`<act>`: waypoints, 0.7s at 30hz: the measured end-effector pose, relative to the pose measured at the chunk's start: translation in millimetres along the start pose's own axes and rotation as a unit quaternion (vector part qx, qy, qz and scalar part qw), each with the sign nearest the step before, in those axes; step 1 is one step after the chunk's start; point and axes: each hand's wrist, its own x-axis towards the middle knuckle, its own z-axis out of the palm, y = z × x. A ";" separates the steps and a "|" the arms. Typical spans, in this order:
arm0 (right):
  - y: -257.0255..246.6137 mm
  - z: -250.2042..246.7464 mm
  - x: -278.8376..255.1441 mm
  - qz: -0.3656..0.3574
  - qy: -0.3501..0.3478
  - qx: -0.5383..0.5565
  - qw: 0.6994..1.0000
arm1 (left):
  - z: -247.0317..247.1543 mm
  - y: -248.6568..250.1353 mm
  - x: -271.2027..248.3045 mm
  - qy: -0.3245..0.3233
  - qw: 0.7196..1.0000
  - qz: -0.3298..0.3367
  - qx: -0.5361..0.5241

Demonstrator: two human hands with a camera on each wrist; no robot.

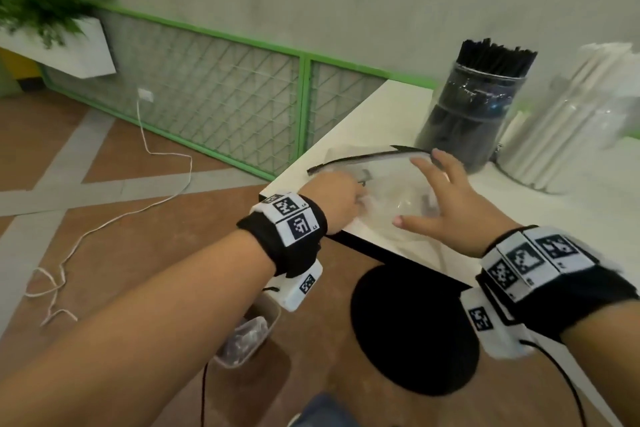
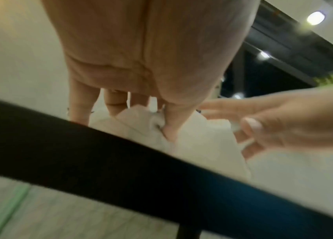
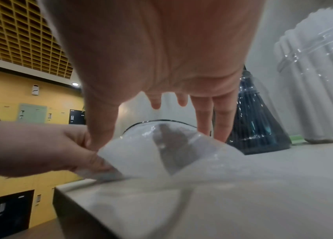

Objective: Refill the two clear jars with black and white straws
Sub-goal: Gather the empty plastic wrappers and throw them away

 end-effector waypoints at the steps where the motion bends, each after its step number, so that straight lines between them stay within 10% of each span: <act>1: -3.0 -2.8 -1.5 0.006 -0.003 -0.001 1.000 | -0.2 -0.1 -1.4 0.020 0.999 0.003 -0.048; 3: -1.6 -2.7 2.9 0.010 0.006 0.024 1.000 | -4.6 4.6 -6.1 0.065 0.954 -0.024 -0.293; 6: -6.6 -3.4 11.0 -0.027 0.023 0.150 0.988 | -15.1 25.8 -16.4 0.041 0.736 -0.068 -0.672; 8: -14.1 -5.7 8.0 -0.031 0.037 0.238 0.970 | -17.7 35.7 -19.0 0.042 0.653 -0.073 -0.752; 13: -29.5 -9.3 -2.6 -0.065 0.164 0.290 0.941 | -12.1 37.4 -11.1 0.136 0.710 -0.105 -0.683; 21: -71.8 5.1 -8.8 -0.146 0.041 0.265 0.952 | -5.0 6.4 -22.6 0.143 0.633 -0.086 -0.756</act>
